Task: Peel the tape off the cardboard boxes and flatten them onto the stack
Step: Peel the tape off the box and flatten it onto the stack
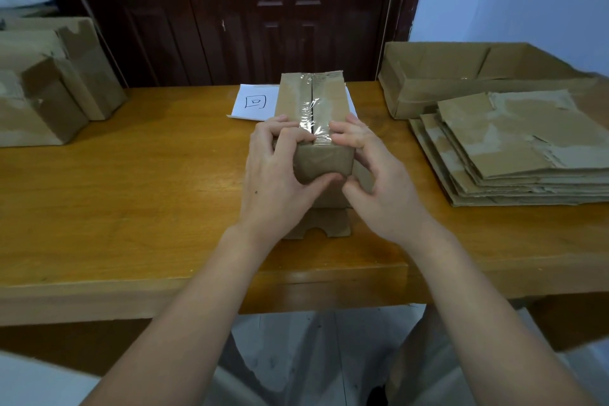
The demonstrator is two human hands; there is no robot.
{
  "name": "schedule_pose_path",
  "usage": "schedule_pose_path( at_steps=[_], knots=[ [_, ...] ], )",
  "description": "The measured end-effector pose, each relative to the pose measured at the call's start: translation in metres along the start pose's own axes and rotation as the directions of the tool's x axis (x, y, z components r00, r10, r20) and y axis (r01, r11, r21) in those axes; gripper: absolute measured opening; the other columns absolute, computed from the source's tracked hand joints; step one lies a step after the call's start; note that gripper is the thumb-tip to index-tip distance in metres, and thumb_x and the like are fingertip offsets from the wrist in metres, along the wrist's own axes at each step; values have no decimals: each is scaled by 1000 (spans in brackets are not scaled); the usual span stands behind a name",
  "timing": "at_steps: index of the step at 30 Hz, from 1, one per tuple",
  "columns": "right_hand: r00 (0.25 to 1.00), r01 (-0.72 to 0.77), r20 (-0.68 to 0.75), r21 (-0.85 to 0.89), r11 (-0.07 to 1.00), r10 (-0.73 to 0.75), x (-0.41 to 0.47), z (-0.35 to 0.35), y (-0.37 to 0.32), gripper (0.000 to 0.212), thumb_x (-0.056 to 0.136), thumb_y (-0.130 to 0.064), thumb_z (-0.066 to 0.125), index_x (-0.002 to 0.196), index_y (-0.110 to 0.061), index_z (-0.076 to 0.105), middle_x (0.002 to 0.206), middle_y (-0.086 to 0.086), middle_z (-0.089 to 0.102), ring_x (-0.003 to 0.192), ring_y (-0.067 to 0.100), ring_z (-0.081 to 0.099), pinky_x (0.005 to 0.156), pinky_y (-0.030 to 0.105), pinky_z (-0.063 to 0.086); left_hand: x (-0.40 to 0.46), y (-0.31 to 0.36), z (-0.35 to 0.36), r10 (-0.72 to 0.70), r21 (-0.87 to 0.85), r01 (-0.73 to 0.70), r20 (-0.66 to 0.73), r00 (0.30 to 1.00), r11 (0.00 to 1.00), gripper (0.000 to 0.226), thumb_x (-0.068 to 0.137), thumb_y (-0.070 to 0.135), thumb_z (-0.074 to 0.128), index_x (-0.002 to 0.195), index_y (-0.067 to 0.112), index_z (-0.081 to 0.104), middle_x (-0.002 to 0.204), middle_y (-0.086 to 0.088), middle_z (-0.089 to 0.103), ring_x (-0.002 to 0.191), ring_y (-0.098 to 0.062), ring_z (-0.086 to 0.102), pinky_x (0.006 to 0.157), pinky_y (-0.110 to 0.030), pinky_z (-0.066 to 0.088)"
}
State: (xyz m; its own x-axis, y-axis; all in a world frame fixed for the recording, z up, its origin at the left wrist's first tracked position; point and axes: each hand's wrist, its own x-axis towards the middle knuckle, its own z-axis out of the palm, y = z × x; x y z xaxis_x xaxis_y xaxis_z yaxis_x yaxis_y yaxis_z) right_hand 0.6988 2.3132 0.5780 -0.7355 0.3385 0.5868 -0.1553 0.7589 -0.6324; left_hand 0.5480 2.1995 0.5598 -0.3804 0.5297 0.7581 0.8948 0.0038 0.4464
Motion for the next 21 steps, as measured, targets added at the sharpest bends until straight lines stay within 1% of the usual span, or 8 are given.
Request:
schedule_pose_path(
  at_steps=[3, 6, 8, 11, 14, 19, 21],
  knots=[
    [1000, -6, 17, -8, 1000, 6, 1, -3, 0, 55, 87, 11, 58, 138, -10, 52, 153, 1, 46, 153, 13, 23, 118, 54, 35, 0, -3, -1, 23, 0, -23, 17, 1000, 1000, 58, 79, 48, 83, 124, 26, 53, 133, 5, 38, 139, -9, 33, 107, -46, 48],
    [999, -10, 31, -18, 1000, 10, 2, -6, 0, 57, 86, 13, 57, 138, -8, 52, 152, 0, 47, 153, 11, 23, 119, 51, 35, 1, -3, -2, 48, 18, -48, 20, 999, 999, 53, 82, 44, 81, 124, 26, 53, 133, 5, 39, 137, -9, 33, 107, -42, 47],
    [999, -12, 34, -16, 1000, 13, 1, -8, 0, 57, 86, 13, 57, 138, -8, 52, 152, -1, 47, 152, 9, 23, 119, 51, 35, 0, -3, -3, 58, 30, -59, 29, 998, 998, 51, 84, 41, 81, 125, 25, 54, 133, 2, 40, 138, -11, 34, 109, -38, 43],
    [999, -12, 38, -17, 1000, 12, 0, -7, 0, 56, 87, 12, 57, 139, -9, 52, 153, -2, 46, 153, 9, 23, 119, 51, 35, 0, -3, -5, 69, 50, -71, 47, 997, 996, 49, 85, 38, 80, 124, 23, 55, 134, -6, 44, 139, -18, 38, 111, -33, 39],
    [999, -20, 35, -11, 1000, 20, -1, -6, 0, 56, 87, 10, 57, 139, -11, 52, 154, -2, 46, 153, 8, 22, 119, 51, 34, 0, -2, -6, 69, 45, -71, 47, 997, 996, 48, 84, 36, 81, 123, 22, 56, 133, -8, 46, 138, -21, 41, 110, -37, 42],
    [1000, -12, 27, 12, 1000, 11, 0, -5, 1, 54, 88, 9, 58, 138, -11, 52, 153, -2, 46, 153, 11, 23, 119, 53, 35, 0, 1, -3, 50, 16, -50, -11, 999, 999, 51, 78, 37, 81, 119, 19, 57, 130, -3, 47, 136, -18, 42, 109, -39, 45],
    [1000, -6, 22, 15, 1000, 6, 0, -3, 2, 53, 88, 8, 59, 138, -11, 52, 153, -2, 46, 153, 11, 23, 118, 53, 36, 0, 3, -1, 37, 15, -36, -31, 999, 999, 55, 76, 41, 83, 118, 18, 56, 129, -2, 47, 136, -18, 43, 108, -40, 47]
  ],
)
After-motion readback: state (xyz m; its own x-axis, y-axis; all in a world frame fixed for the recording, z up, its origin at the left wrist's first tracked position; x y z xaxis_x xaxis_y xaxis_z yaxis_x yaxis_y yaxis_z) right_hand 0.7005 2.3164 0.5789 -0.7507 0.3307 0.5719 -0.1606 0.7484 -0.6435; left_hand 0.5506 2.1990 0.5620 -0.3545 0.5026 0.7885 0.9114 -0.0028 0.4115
